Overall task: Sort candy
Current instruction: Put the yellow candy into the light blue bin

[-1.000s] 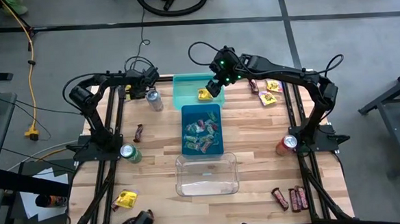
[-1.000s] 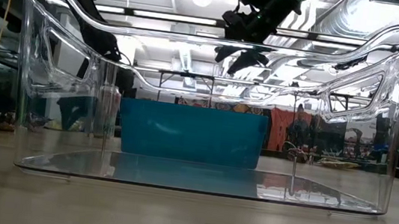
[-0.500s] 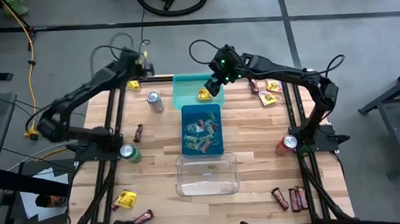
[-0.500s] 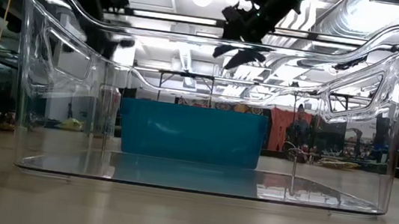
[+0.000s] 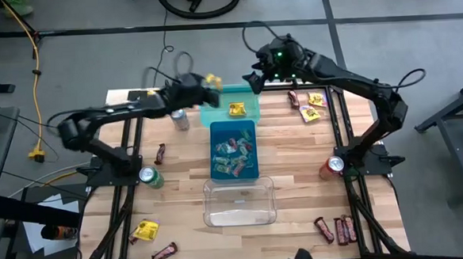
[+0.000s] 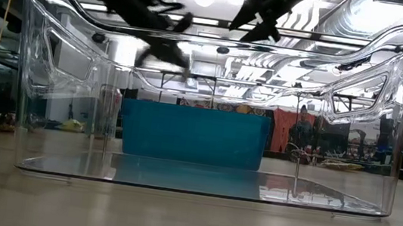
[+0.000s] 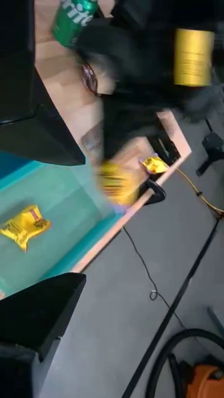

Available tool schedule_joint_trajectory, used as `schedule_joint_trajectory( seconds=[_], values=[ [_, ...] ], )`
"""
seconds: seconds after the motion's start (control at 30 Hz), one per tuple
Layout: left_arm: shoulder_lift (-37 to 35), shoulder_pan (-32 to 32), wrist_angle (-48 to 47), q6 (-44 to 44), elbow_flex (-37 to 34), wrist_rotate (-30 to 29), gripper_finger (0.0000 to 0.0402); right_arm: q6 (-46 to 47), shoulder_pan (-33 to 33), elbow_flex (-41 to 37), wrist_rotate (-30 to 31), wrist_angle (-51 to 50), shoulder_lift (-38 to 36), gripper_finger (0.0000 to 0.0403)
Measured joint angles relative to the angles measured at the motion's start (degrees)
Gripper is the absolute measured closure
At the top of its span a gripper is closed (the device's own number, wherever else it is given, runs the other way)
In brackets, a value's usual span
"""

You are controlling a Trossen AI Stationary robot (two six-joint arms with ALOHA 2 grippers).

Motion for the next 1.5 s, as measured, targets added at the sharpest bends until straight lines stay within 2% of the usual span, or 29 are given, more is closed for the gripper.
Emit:
schedule_joint_trajectory(
  seconds=[0.13, 0.33, 0.47, 0.63, 0.77, 0.9, 1.1, 1.2, 1.3, 1.4, 1.5],
  values=[
    [8.4, -4.7, 10.9, -1.7, 0.0, 3.7, 0.0401, 0.0, -1.1, 0.0, 0.1, -1.4, -1.6, 0.0111],
    [13.1, -5.2, 11.6, -5.1, 0.0, 2.6, 0.0391, 0.0, -1.3, 0.0, 1.5, -3.5, -2.3, 0.0111],
    [13.4, -3.7, 11.1, -5.4, 0.0, 3.1, 0.0356, 0.0, -1.3, 0.0, 1.5, -4.4, -2.2, 0.0111],
    [13.0, -2.2, 11.3, -5.4, 0.0, 4.7, 0.0284, -0.1, -1.6, 0.0, 2.1, -5.8, -2.2, 0.0111],
    [11.5, -1.0, 11.2, -5.4, 0.0, 8.2, 0.0227, -0.6, -2.0, 0.0, 2.4, -6.7, -2.2, 0.0111],
    [6.6, 2.7, 9.5, -3.3, 0.0, 10.3, 0.0192, -1.0, -2.1, 0.0, 3.0, -7.8, -2.2, 0.0111],
    [-3.9, 11.9, -4.8, 1.9, 0.0, 2.1, 0.0185, -1.0, -2.1, 0.0, 5.0, -11.5, -2.2, 0.0111],
    [-7.0, 15.5, -10.3, 2.1, 0.0, 2.8, 0.0185, -1.5, -2.1, 0.0, 8.7, -18.2, -2.2, 0.0111],
    [-8.5, 16.0, -12.1, 2.2, 0.0, 3.7, 0.0185, -3.0, -3.2, -0.5, 8.9, -23.8, -2.3, 0.0111],
    [-8.7, 14.9, -12.2, 2.2, 0.0, 4.5, 0.0185, -1.5, -5.3, -6.8, 7.7, -25.3, -3.6, 0.0111],
    [-8.8, 13.5, -12.3, 2.1, 0.0, 5.3, 0.0186, 3.0, -8.8, -17.3, 7.7, -23.1, -6.4, 0.0111]
  ],
)
